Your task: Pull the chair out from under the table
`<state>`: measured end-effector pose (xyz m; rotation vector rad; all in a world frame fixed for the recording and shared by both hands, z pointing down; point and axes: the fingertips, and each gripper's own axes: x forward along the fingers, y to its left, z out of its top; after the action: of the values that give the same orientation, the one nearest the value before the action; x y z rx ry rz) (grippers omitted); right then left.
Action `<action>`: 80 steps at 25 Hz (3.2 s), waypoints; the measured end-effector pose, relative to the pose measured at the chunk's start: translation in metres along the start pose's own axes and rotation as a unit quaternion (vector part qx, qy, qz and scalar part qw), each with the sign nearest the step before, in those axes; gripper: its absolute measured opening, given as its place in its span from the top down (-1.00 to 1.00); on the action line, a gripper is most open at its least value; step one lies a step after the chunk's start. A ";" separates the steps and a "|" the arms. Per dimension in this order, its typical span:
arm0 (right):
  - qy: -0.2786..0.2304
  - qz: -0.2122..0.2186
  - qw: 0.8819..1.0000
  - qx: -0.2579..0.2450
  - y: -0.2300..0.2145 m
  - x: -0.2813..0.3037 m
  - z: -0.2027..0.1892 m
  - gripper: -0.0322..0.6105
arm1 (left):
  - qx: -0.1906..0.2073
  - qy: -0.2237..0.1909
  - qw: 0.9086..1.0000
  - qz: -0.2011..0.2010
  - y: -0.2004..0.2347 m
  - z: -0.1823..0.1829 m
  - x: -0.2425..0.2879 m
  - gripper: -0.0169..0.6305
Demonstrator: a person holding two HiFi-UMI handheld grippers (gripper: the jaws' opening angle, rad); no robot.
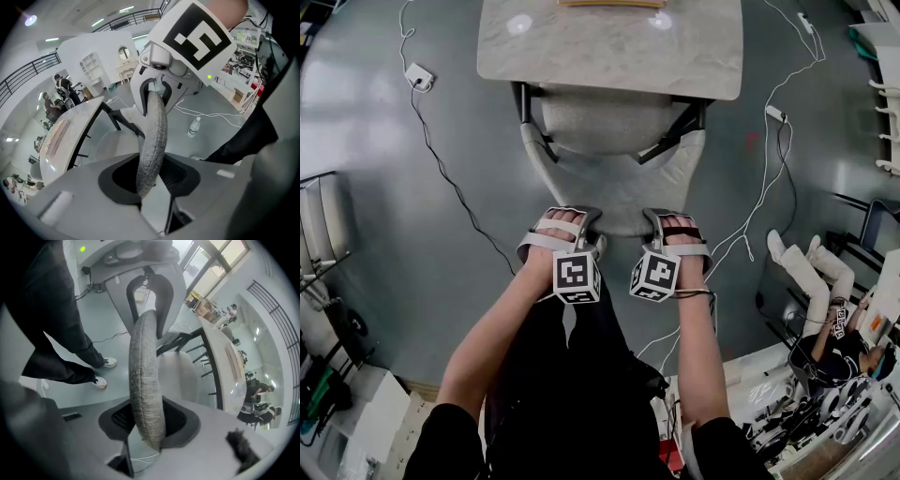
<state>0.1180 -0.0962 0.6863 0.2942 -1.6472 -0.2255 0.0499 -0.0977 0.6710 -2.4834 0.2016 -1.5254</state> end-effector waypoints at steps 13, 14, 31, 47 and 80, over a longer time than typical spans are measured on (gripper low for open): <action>0.010 0.007 1.000 -0.004 0.001 0.002 -0.001 0.54 | 0.018 0.001 1.000 -0.006 -0.001 0.000 0.002 0.62; 0.010 0.008 1.000 -0.005 0.002 0.002 -0.001 0.54 | 0.018 0.000 1.000 -0.005 -0.001 -0.001 0.002 0.62; 0.008 0.008 1.000 0.003 0.013 -0.002 0.003 0.56 | 0.020 0.005 1.000 -0.019 -0.014 -0.003 -0.001 0.64; 0.007 0.017 1.000 0.002 0.039 -0.006 0.002 0.58 | 0.027 0.011 0.999 -0.034 -0.040 -0.001 -0.004 0.66; -0.003 0.036 0.999 0.004 0.101 -0.028 0.023 0.60 | 0.032 0.013 0.998 -0.049 -0.097 -0.012 -0.031 0.67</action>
<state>0.0919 0.0079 0.6900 0.2399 -1.6612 -0.1656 0.0257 0.0013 0.6747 -2.4569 0.0350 -1.5772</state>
